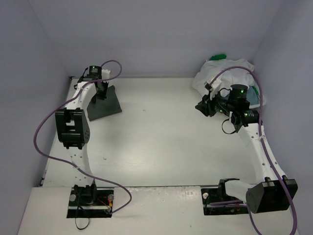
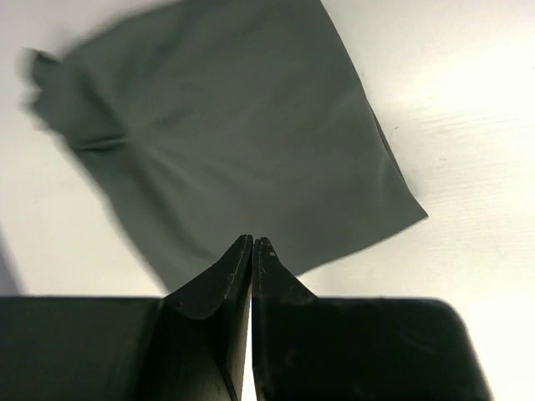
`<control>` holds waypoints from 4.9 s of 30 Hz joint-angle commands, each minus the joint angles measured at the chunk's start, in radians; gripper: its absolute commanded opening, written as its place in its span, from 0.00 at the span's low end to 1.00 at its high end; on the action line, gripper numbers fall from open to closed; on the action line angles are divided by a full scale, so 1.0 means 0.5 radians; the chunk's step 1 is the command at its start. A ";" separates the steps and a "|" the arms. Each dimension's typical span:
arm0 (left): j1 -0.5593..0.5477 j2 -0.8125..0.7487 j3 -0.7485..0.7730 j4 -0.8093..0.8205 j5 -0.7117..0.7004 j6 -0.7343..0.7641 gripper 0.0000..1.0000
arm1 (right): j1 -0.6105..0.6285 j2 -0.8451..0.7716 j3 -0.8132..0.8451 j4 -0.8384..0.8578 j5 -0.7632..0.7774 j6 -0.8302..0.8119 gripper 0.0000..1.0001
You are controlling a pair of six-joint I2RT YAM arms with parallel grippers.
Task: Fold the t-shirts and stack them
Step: Place the square-folded T-shirt at the corner of the board, then pick up the crumpled T-shirt from the bin, then move the crumpled T-shirt to the center of the board, then flatten out the crumpled T-shirt at the center of the board.
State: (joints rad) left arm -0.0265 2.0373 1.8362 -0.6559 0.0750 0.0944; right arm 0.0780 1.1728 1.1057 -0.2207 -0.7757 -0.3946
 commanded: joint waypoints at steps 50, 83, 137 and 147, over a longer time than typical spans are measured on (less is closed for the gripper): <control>0.231 0.074 0.383 -0.237 -0.041 0.207 0.47 | -0.024 0.304 0.102 0.060 0.510 -0.098 0.60; 0.231 -0.875 -0.583 -0.081 0.740 -0.002 0.57 | 0.040 1.244 0.525 0.518 1.760 -0.094 0.00; -0.140 -0.985 -1.068 -0.130 0.725 0.222 0.57 | 0.418 0.919 0.338 0.156 1.692 -0.275 0.45; -0.251 -1.123 -1.169 -0.139 0.639 0.265 0.57 | 0.874 0.550 0.170 -0.252 1.279 -0.361 0.50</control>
State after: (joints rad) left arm -0.1570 1.5486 1.2457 -0.7269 0.4175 0.1967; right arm 0.4278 1.5204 1.1934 -0.2737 -0.0307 -0.5587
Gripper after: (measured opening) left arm 0.570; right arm 0.499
